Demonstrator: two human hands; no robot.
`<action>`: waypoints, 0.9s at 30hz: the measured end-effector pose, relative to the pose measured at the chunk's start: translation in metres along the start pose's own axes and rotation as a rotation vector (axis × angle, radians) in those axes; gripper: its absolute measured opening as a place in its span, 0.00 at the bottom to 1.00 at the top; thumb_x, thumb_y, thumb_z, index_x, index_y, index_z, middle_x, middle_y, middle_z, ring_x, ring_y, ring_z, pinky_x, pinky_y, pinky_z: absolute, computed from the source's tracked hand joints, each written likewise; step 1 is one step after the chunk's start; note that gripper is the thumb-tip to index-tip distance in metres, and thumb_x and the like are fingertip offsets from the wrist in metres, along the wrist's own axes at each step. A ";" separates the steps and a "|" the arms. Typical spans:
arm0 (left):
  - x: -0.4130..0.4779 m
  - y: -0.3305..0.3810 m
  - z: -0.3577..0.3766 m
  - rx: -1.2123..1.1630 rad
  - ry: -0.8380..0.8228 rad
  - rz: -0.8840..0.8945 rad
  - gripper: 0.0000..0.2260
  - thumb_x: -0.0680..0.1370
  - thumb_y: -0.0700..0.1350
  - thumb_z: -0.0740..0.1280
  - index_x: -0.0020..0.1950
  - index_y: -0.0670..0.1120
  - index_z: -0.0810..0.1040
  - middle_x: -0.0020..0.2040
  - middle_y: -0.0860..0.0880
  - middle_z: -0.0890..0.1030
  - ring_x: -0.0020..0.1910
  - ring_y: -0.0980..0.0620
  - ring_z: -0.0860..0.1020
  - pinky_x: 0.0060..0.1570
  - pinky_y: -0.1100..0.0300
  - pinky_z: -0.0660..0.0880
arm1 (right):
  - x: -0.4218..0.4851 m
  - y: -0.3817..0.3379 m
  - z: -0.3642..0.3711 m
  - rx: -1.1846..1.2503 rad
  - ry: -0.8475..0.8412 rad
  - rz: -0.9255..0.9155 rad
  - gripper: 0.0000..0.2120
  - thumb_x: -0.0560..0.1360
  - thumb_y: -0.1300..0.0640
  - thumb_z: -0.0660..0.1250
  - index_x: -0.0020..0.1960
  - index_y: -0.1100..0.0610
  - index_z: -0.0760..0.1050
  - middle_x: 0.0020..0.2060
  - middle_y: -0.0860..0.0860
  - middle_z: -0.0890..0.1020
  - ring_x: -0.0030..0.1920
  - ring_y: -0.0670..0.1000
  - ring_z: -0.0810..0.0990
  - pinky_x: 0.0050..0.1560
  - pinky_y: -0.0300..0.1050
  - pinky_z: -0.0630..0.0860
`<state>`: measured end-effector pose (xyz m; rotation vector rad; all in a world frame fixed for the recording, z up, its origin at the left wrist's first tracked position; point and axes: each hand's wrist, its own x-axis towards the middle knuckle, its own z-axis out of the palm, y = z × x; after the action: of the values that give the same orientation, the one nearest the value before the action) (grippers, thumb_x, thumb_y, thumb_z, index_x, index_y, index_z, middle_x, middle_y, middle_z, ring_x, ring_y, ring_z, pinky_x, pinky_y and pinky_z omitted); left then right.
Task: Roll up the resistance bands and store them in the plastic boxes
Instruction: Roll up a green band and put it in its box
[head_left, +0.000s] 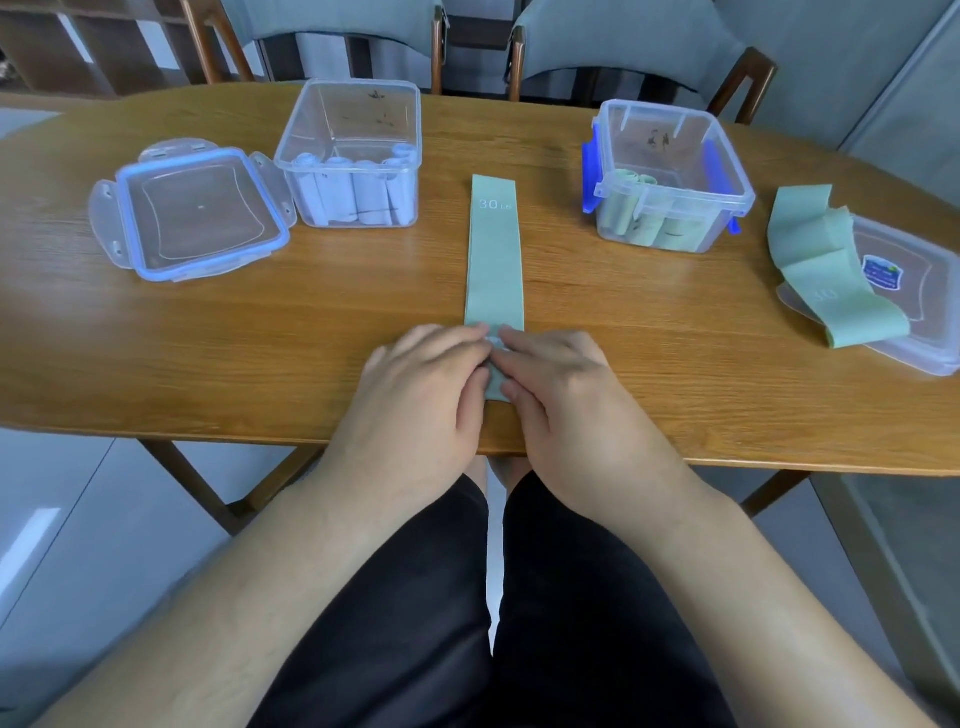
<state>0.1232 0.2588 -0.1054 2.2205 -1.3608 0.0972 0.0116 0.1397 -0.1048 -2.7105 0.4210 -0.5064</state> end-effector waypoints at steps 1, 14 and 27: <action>-0.001 -0.001 -0.001 0.002 0.008 0.006 0.13 0.82 0.45 0.62 0.65 0.49 0.80 0.68 0.55 0.77 0.69 0.54 0.71 0.61 0.54 0.69 | -0.001 0.000 -0.001 -0.010 0.027 -0.021 0.11 0.79 0.66 0.65 0.60 0.61 0.81 0.63 0.55 0.80 0.63 0.56 0.75 0.65 0.42 0.70; -0.006 -0.014 -0.018 -0.106 -0.122 0.105 0.05 0.80 0.51 0.65 0.47 0.53 0.72 0.57 0.57 0.79 0.62 0.58 0.75 0.61 0.54 0.70 | -0.008 0.010 -0.021 0.180 -0.020 -0.062 0.03 0.77 0.61 0.69 0.50 0.56 0.78 0.53 0.49 0.83 0.58 0.48 0.79 0.60 0.42 0.72; 0.022 -0.019 -0.027 -0.028 -0.199 0.148 0.09 0.79 0.55 0.61 0.46 0.53 0.76 0.50 0.58 0.76 0.55 0.56 0.74 0.57 0.54 0.67 | 0.024 0.017 -0.031 0.095 -0.201 -0.093 0.04 0.77 0.57 0.68 0.44 0.55 0.78 0.49 0.47 0.78 0.52 0.45 0.75 0.54 0.27 0.66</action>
<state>0.1558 0.2607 -0.0823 2.1503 -1.6220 -0.0918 0.0173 0.1073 -0.0771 -2.6636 0.2130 -0.2662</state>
